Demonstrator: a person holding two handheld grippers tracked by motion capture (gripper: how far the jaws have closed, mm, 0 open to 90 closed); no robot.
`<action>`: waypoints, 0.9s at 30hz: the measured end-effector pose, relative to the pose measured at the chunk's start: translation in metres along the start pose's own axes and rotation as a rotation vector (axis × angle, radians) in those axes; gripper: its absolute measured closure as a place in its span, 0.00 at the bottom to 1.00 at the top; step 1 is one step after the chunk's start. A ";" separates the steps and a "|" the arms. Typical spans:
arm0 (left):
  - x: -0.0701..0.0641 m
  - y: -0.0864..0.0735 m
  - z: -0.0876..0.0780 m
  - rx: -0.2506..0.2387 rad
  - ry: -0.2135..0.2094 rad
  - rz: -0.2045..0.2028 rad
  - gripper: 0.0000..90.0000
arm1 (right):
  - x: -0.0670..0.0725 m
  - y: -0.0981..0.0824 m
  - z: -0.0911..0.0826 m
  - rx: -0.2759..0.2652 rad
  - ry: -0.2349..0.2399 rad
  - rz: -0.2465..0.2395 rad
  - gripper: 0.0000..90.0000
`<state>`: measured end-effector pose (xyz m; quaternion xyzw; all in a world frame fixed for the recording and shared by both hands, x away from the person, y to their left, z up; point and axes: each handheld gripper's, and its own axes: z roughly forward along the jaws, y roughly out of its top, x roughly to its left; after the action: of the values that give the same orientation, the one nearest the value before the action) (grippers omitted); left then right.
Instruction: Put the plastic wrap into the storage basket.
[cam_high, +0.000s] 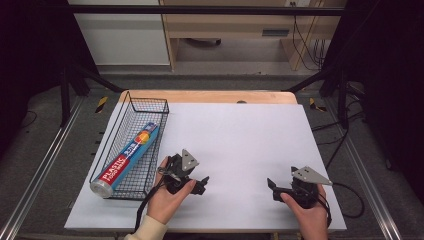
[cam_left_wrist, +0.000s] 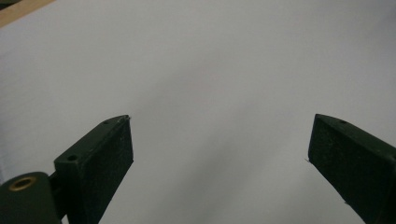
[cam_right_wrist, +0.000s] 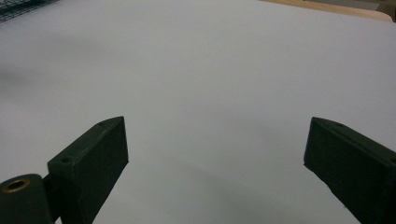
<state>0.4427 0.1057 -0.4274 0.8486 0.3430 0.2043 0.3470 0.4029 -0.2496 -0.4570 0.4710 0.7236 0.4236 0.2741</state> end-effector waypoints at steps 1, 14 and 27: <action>0.001 -0.002 0.002 0.001 -0.008 -0.004 0.07 | 0.000 0.000 0.000 0.003 -0.002 0.000 0.07; 0.001 -0.018 0.020 0.044 -0.112 -0.029 0.07 | -0.003 -0.002 0.004 0.031 -0.042 0.006 0.07; 0.006 -0.033 0.011 0.001 -0.145 -0.075 0.06 | -0.001 -0.002 0.012 0.073 -0.053 0.011 0.07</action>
<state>0.4391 0.1226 -0.4577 0.8478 0.3488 0.1292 0.3780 0.4124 -0.2466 -0.4649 0.4956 0.7285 0.3857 0.2736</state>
